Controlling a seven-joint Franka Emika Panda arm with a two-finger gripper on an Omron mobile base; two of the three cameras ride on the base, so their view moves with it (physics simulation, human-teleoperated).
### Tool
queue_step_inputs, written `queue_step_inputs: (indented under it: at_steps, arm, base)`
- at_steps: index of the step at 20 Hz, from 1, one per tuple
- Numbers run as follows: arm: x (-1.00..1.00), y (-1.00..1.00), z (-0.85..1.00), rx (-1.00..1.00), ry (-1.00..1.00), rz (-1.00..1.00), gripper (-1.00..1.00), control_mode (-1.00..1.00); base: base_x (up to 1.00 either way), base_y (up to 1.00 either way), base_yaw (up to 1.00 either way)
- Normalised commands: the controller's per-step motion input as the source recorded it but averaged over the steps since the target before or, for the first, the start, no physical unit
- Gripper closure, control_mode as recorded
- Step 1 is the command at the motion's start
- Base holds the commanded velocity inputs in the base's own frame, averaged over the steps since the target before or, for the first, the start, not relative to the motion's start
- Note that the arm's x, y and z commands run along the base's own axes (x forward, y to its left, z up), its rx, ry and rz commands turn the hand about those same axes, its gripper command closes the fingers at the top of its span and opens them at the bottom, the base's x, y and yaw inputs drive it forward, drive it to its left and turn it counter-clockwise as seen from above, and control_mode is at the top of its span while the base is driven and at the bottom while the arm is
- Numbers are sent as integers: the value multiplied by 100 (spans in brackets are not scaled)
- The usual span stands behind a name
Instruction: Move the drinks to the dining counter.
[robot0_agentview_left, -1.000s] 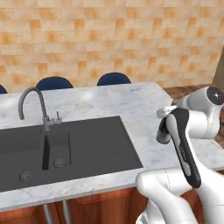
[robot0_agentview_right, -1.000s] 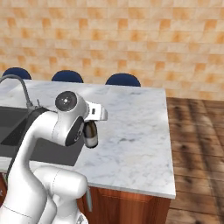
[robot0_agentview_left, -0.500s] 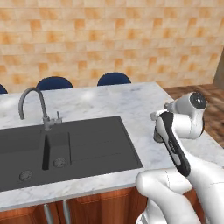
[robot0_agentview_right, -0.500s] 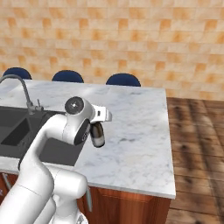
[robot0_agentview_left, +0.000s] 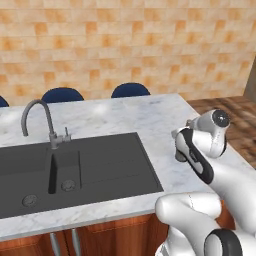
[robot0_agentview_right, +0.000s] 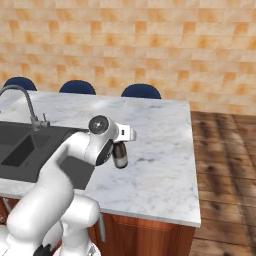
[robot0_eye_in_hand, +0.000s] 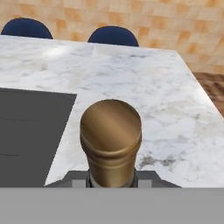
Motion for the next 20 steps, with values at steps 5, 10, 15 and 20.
queue_step_inputs:
  at_steps: [5, 10, 15, 20]
  arm:
    - [30, -12, -25, 0, 0, 0, 100, -100]
    - [21, 0, -22, 0, 0, 0, 100, -100]
    - [20, -2, -20, 0, 0, 0, 100, -100]
    - [18, -5, -20, 0, 0, 0, 100, -100]
  base:
    - [0, 0, 0]
    - [0, 0, 0]
    - [0, 0, 0]
    - [0, 0, 0]
